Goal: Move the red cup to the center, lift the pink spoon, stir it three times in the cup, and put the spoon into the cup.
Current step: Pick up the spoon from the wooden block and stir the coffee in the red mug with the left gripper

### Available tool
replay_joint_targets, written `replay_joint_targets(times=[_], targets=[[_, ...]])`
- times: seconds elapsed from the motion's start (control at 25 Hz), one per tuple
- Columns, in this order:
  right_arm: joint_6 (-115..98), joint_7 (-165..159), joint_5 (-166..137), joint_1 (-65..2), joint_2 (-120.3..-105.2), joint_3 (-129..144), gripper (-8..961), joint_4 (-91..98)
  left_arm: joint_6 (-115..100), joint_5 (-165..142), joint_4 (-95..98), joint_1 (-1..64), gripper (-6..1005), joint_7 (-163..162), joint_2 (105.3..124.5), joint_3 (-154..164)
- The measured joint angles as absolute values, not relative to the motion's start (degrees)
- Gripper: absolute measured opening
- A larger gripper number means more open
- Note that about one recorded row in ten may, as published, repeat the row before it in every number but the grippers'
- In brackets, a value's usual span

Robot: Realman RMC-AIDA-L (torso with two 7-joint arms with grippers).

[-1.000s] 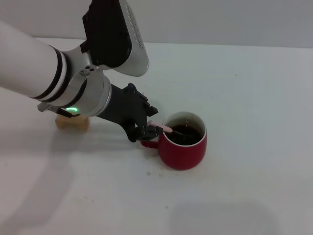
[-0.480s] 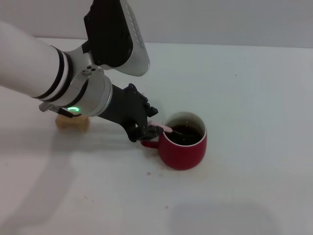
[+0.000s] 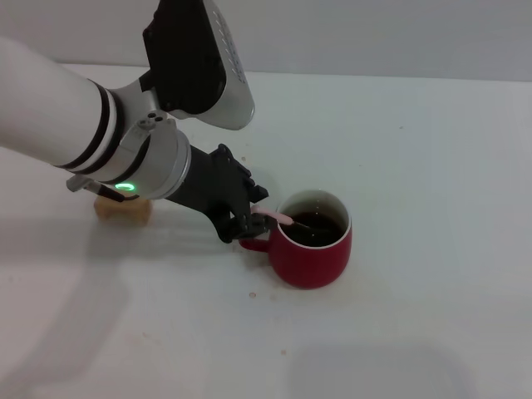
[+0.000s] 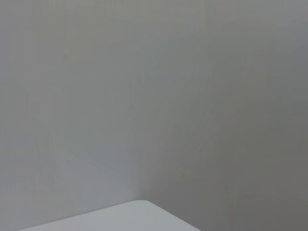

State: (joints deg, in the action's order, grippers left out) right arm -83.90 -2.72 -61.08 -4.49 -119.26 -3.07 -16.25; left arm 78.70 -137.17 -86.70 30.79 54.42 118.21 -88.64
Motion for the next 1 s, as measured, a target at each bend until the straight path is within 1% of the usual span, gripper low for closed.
replay_joint_targets(times=[0.24, 0.44, 0.56, 1.0], targets=[[-83.91, -2.72, -61.08, -4.53, -119.26, -3.07, 1, -16.25, 78.22, -137.14, -86.63, 30.61, 393, 54.0, 118.3, -88.86], [-83.71, -2.72, -61.08, -4.49, -119.26, -3.07, 1, -16.17, 77.96, -137.11, -86.61, 30.59, 327, 53.73, 118.3, -88.86], [-83.65, -2.72, -61.08, -4.48, -119.26, -3.08, 1, -16.17, 77.95, -137.08, -86.34, 30.52, 339, 53.7, 118.3, -88.86], [-83.42, -2.72, -61.08, -4.81, -119.26, -3.08, 1, -16.2, 78.18, -136.68, -85.82, 30.39, 325, 53.45, 118.28, -89.57]])
